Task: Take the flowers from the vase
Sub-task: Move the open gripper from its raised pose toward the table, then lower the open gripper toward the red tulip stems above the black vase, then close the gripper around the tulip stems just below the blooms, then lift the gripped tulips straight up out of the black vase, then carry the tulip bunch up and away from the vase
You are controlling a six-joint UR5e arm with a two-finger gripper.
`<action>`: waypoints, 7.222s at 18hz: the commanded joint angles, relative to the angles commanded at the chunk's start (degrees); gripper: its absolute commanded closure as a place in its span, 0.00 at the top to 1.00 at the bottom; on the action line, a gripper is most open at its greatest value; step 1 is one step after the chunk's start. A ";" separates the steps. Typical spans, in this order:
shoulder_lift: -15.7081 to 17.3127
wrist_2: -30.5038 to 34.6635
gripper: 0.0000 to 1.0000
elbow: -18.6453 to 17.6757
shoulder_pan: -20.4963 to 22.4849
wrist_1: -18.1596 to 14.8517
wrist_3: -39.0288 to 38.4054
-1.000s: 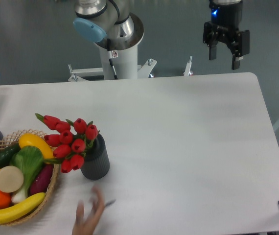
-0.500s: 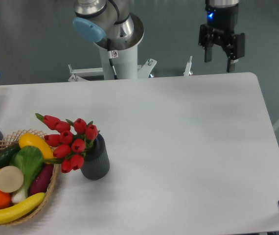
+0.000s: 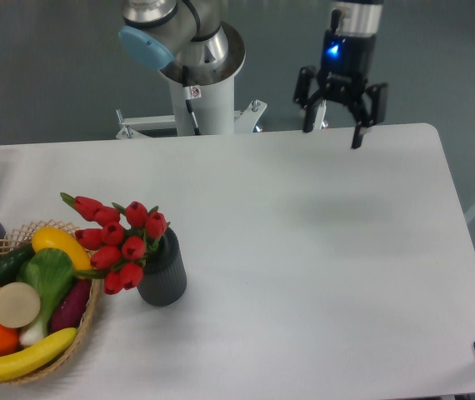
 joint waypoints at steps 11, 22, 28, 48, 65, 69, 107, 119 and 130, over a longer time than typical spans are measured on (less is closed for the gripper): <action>-4.49 -20.84 1.00 -5.28 -5.38 5.19 -1.69; -14.59 -22.34 1.00 2.80 -16.44 7.91 -7.91; -15.39 -21.82 1.00 1.23 -17.86 9.67 -9.77; -18.73 -21.64 0.57 2.19 -21.20 11.70 -9.77; -18.38 -22.34 0.39 2.10 -20.23 11.70 -9.86; -17.41 -22.34 0.39 2.10 -19.88 11.70 -10.73; -7.22 -29.02 0.39 14.41 -16.63 11.52 -38.25; -6.78 -31.48 0.39 14.94 -1.78 11.70 -35.27; -8.80 -31.48 0.39 12.22 3.85 11.78 -29.47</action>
